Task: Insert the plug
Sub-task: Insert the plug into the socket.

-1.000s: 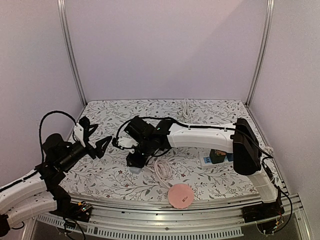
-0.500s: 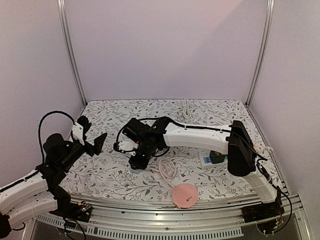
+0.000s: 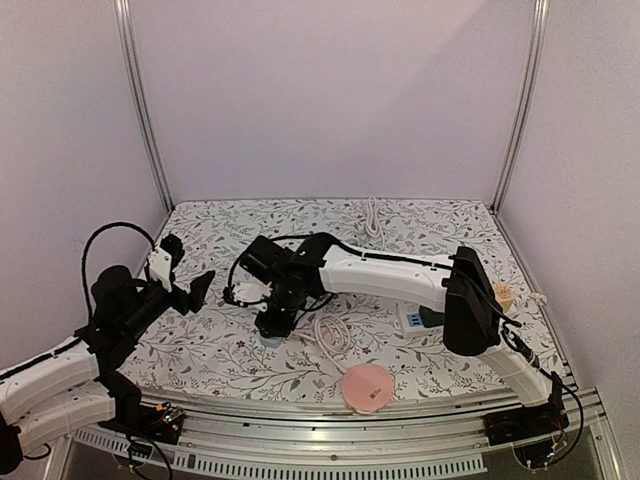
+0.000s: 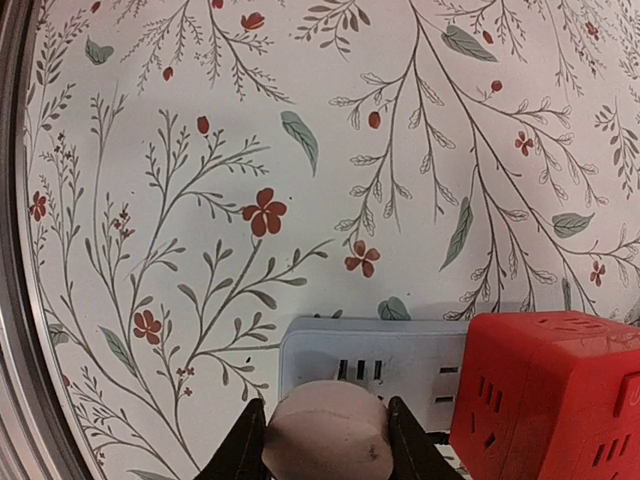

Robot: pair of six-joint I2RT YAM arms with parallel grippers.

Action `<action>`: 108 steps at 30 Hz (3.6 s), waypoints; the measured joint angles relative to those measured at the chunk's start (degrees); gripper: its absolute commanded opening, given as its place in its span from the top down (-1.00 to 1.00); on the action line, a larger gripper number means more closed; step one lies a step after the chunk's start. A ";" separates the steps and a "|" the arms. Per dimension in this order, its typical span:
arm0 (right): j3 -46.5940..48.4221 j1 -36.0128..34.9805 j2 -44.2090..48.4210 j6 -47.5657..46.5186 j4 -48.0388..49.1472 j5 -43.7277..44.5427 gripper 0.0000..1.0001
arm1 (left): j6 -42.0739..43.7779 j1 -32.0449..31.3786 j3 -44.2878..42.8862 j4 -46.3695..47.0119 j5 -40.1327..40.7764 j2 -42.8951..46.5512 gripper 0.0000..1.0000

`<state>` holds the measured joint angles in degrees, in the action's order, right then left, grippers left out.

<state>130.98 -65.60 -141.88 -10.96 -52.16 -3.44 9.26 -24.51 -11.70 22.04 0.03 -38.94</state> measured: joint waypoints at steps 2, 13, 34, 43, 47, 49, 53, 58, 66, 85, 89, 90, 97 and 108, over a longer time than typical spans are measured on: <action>0.00 0.00 0.00 -0.61 -0.94 0.48 1.00 | 0.15 0.07 0.00 -0.02 -0.48 -0.02 -0.71; 2.91 0.09 -1.81 -2.84 -4.09 1.66 1.00 | 0.20 0.09 0.00 -0.02 -1.53 0.02 -0.71; 4.63 0.11 -3.08 -4.20 -4.00 2.62 1.00 | 0.20 0.11 0.00 -0.04 -2.21 0.04 -0.71; 7.98 0.24 -5.77 -2.58 -6.64 2.25 1.00 | 0.20 0.11 0.00 -0.09 -2.47 0.04 -0.71; 9.16 0.28 -6.69 -0.94 -7.98 2.32 1.00 | 0.17 0.11 -0.02 -0.52 -2.67 0.04 -0.71; 9.29 0.31 -6.71 -0.57 -8.22 2.49 1.00 | 0.15 0.11 -0.04 -0.85 -2.64 0.09 -0.71; 9.40 -0.02 -6.88 -0.55 -8.72 2.82 1.00 | 0.13 0.11 -0.59 -2.43 -2.67 0.52 -0.71; 7.02 -1.18 -5.79 -1.03 -7.48 4.11 1.00 | 0.13 0.11 -2.10 -4.31 -2.62 1.20 -0.71; -1.42 -2.62 -0.37 -1.14 -6.16 7.17 1.00 | 0.15 0.15 -2.47 -5.49 -3.17 1.49 -0.70; 7.30 -1.57 -4.66 -5.44 -14.60 3.30 0.83 | 0.17 0.17 -2.49 -6.47 -4.13 2.29 -0.70; 6.01 -1.18 -4.37 -5.64 -13.88 2.19 0.87 | 0.17 0.17 -2.49 -6.45 -4.35 2.27 -0.70; 5.84 -1.18 -4.28 -5.62 -13.77 2.19 0.87 | 0.17 0.17 -2.49 -6.43 -4.44 2.27 -0.70; 6.51 -1.20 -5.40 -5.09 -14.12 2.43 0.86 | 0.15 0.17 -2.49 -6.34 -5.01 2.27 -0.71; 7.21 -1.18 -4.98 -3.89 -14.82 3.37 0.02 | 0.15 0.17 -2.49 -6.34 -5.42 2.27 -0.70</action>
<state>138.19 -66.78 -146.87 -14.85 -66.98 -0.08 9.41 -24.34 -14.20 15.70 -5.39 -36.67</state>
